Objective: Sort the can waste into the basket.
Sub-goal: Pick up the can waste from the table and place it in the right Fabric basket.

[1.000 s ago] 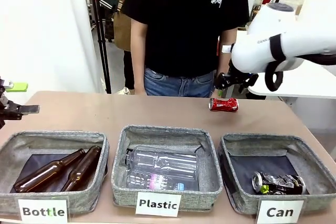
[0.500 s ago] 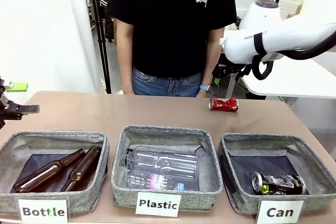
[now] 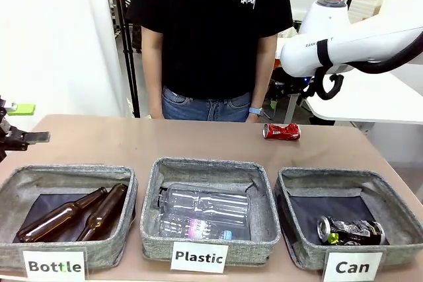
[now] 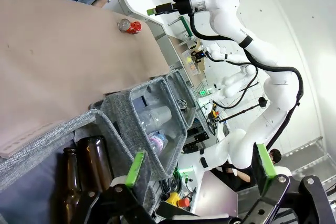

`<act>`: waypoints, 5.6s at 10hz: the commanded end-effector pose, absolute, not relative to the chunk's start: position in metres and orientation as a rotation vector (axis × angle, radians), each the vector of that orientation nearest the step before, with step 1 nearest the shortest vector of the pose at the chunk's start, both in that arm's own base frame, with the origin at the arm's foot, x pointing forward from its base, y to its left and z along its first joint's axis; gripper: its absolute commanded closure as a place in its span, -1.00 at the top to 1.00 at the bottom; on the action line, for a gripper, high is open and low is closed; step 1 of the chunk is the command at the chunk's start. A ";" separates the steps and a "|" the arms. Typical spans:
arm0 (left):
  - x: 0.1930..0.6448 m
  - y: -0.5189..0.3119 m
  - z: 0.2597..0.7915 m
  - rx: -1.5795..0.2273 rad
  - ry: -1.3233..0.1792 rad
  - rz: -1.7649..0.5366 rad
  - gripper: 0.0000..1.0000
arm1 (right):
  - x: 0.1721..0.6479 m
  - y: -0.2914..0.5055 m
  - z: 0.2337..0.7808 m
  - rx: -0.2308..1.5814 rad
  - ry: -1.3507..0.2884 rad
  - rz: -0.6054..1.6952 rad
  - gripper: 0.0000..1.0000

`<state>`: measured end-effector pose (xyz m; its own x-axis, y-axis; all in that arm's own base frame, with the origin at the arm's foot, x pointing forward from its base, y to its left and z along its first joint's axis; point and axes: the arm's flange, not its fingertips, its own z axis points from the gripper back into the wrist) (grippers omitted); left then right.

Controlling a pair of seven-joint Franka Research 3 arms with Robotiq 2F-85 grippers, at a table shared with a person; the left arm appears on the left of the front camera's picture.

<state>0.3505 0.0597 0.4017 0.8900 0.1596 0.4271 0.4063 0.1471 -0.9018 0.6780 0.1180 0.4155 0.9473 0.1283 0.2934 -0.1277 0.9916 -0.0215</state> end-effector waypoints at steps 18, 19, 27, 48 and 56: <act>0.348 0.059 0.405 -1.431 -0.488 -0.181 1.00 | 0.679 0.113 0.369 -0.160 -0.151 1.511 1.00; 0.348 0.059 0.405 -1.431 -0.488 -0.181 1.00 | 0.683 0.116 0.362 -0.154 -0.146 1.539 1.00; 0.348 0.059 0.405 -1.431 -0.488 -0.181 1.00 | 0.714 0.104 0.293 -0.068 -0.175 1.479 1.00; 0.348 0.059 0.405 -1.431 -0.488 -0.181 1.00 | 0.515 0.090 0.433 0.014 -0.078 1.398 -1.00; 0.348 0.059 0.405 -1.431 -0.488 -0.181 1.00 | 0.374 0.049 0.424 -0.068 0.146 1.382 -1.00</act>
